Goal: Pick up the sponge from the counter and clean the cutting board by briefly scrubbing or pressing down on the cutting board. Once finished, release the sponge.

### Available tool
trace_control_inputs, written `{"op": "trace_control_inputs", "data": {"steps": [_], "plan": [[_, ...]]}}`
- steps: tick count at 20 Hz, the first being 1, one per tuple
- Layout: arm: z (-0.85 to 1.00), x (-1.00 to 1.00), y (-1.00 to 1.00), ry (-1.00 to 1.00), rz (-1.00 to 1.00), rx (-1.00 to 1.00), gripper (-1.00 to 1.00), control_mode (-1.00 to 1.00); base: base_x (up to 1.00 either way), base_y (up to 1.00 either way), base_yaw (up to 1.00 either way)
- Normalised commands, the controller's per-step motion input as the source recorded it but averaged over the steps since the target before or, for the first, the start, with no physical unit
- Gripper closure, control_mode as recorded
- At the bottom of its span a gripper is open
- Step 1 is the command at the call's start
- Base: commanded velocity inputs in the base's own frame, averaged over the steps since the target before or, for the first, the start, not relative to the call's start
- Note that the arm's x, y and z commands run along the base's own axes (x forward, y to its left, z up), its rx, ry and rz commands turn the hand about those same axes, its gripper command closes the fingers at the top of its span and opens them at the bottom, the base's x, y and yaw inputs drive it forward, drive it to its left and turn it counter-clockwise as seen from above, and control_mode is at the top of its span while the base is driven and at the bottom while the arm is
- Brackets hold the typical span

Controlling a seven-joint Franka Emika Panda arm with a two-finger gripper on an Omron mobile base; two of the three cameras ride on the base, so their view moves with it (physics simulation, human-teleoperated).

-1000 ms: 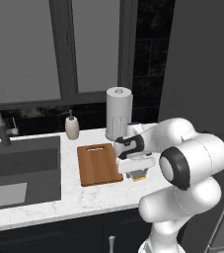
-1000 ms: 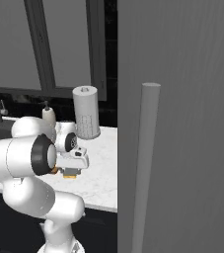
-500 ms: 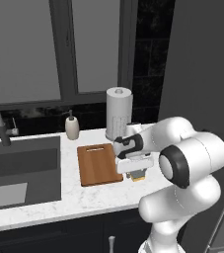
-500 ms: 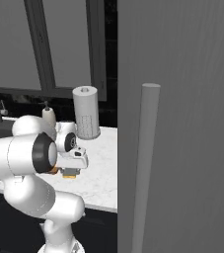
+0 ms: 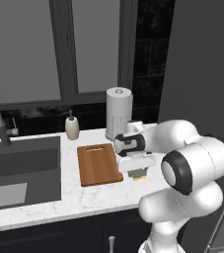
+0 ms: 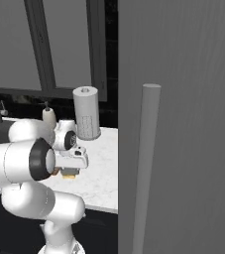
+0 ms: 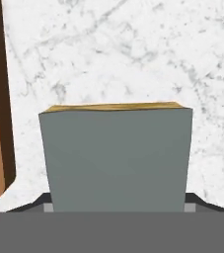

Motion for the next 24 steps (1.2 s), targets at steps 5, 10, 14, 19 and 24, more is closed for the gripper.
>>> {"op": "trace_control_inputs", "data": {"steps": [5,10,14,19,24], "plan": [[0.70,-0.21,-0.02,-0.02,0.01,-0.04,1.00,-1.00,0.00,0.00,0.00],[0.23,-0.24,0.29,0.02,0.14,-0.05,1.00,-1.00,0.00,0.00,0.00],[0.06,0.00,0.55,0.15,0.33,-0.02,1.00,-1.00,0.00,0.00,0.00],[0.07,0.19,0.21,0.11,0.44,0.00,1.00,-1.00,0.00,0.00,0.00],[0.00,0.25,0.04,0.07,0.49,-0.06,1.00,-1.00,0.00,0.00,0.00]]}}
